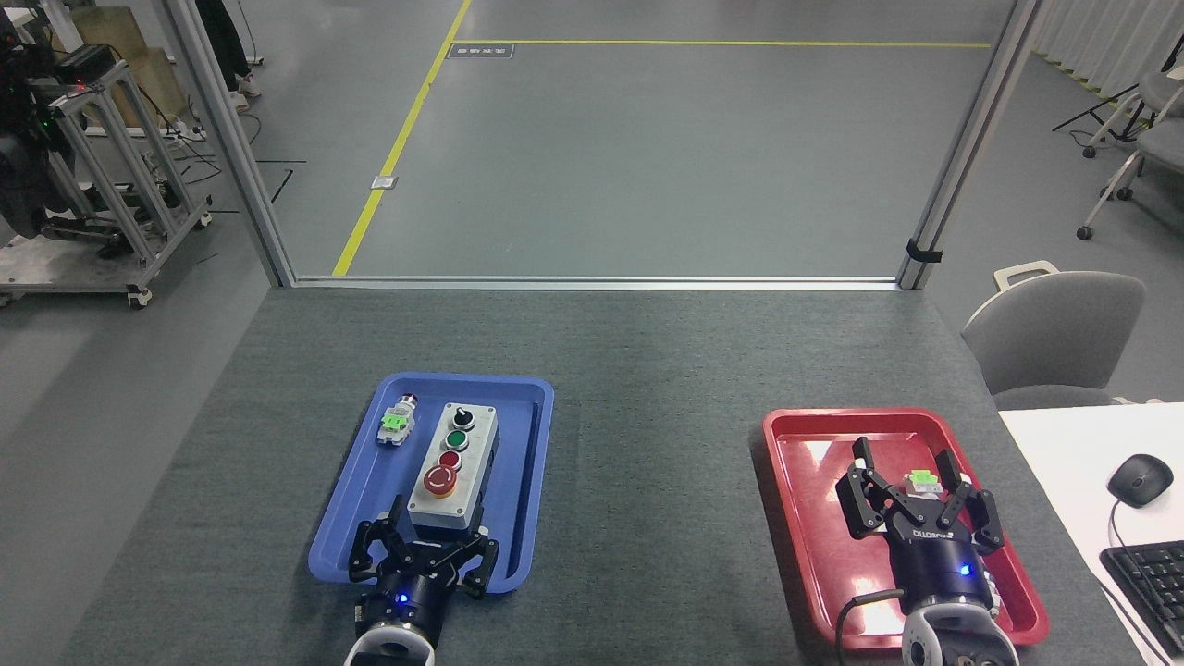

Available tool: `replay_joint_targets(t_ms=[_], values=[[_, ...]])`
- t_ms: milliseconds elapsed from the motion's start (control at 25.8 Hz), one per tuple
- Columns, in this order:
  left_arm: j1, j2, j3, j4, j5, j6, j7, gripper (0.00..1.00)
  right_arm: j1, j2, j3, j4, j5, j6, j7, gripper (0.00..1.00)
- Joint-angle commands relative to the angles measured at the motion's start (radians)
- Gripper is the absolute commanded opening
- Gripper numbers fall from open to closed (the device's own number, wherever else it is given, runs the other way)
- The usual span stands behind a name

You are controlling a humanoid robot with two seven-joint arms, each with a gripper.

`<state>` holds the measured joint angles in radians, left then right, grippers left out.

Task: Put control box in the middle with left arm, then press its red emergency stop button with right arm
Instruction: 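Close the left gripper on the near end of the control box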

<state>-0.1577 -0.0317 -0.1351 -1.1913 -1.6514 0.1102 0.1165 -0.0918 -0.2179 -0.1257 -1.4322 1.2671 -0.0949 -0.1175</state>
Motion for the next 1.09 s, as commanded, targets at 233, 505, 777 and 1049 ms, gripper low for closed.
replay_joint_targets(t_ms=[233,505,777,1049], values=[[-0.088,0.004,0.002,0.142,0.002,0.005,0.000,0.99,0.001,0.000,0.000,0.003,0.000,0.000,0.001,1.00],[-0.103,0.001,0.002,0.216,0.001,0.006,0.000,0.99,0.001,0.005,0.000,0.003,0.000,0.000,0.001,1.00],[-0.174,-0.010,0.002,0.328,0.007,0.020,0.003,0.99,0.000,0.009,0.001,0.003,0.000,0.000,-0.001,1.00],[-0.240,-0.016,0.000,0.418,0.012,0.022,0.011,0.98,0.000,0.011,0.000,0.004,0.000,0.000,-0.001,1.00]])
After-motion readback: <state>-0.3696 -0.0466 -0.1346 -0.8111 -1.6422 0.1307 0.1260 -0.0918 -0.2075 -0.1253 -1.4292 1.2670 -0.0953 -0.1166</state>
